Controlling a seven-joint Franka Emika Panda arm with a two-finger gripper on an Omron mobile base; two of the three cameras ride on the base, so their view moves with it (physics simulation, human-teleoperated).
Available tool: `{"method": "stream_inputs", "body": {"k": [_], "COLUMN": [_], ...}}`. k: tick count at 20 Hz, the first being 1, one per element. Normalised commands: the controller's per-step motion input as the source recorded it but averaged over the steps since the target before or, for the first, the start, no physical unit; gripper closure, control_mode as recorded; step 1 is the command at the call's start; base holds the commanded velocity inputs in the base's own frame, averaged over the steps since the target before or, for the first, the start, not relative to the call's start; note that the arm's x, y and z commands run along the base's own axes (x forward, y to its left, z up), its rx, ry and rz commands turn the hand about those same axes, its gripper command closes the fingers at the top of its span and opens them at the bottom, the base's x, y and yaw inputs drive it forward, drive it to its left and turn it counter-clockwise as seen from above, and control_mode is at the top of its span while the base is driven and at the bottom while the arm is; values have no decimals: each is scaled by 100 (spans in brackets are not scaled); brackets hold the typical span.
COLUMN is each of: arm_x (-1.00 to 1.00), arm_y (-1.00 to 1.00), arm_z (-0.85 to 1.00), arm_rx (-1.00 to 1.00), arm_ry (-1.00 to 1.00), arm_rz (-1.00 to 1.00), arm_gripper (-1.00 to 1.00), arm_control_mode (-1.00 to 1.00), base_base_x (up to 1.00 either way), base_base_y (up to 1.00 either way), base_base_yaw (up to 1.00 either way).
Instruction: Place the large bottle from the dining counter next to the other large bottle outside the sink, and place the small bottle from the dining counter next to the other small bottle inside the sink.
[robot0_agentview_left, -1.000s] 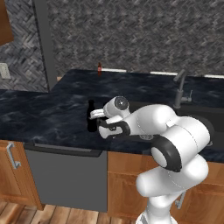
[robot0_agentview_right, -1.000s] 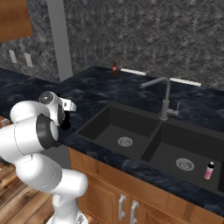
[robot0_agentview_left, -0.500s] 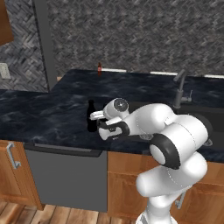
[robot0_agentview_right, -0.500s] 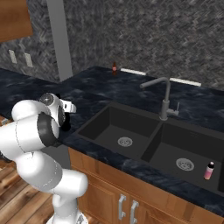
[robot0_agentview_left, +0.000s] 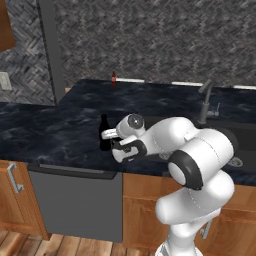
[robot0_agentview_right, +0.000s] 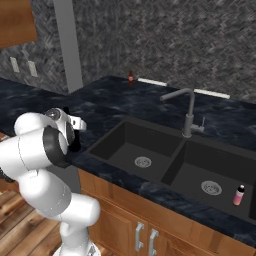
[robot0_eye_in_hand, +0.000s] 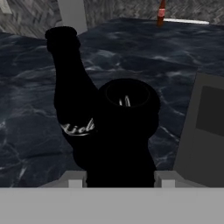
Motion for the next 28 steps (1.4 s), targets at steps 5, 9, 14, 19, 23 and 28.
{"method": "stream_inputs", "body": {"k": [5,9,14,19,23,28], "arm_x": [0,0,0,-25,-33,-10], "arm_y": [7,8,5,2,0,0], "arm_z": [-25,-28,-27,-17,-6,0], "arm_rx": [0,0,0,-2,-3,-1], "arm_ry": [-1,-3,-5,-11,-13,-9], "arm_rz": [0,0,0,0,0,0], "arm_gripper": [100,100,-100,-100,-100,-100], "arm_control_mode": [-100,-100,-100,-100,-100,-100], "base_base_x": [0,0,0,0,0,0], "base_base_y": [0,0,0,0,0,0], "base_base_yaw": [0,0,0,0,0,0]}}
